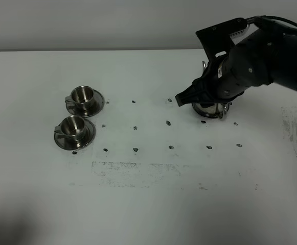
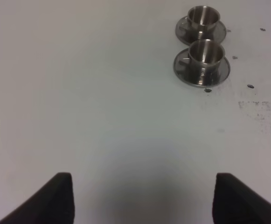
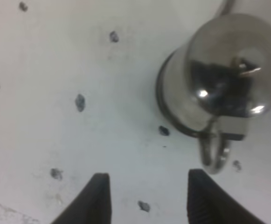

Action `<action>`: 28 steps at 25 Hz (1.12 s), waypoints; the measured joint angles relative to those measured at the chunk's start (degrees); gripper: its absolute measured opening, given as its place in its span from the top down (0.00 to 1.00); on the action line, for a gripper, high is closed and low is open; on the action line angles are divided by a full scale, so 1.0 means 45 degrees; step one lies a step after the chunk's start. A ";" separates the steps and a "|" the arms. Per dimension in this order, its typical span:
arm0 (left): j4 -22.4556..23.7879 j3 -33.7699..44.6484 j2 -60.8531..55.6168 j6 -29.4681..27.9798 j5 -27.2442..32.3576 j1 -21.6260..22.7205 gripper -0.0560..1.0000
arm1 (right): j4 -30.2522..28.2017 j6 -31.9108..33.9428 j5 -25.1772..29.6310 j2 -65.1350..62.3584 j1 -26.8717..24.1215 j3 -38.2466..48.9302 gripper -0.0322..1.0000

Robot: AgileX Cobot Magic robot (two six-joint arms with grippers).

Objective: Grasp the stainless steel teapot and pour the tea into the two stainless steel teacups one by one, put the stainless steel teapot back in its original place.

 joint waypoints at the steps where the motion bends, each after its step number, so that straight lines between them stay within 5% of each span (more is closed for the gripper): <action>1: 0.0000 0.0000 0.0000 0.0000 0.0000 0.0000 0.37 | 0.0155 -0.0178 0.0277 0.0027 -0.0142 -0.0272 0.58; 16: 0.0000 0.0000 0.0000 0.0000 0.0000 0.0000 0.37 | 0.1507 -0.0890 0.3891 0.2309 -0.1273 -0.3988 0.53; 28: 0.0000 0.0000 0.0000 0.0000 0.0000 0.0000 0.37 | 0.1510 -0.1388 0.4090 0.3438 -0.1552 -0.4429 0.53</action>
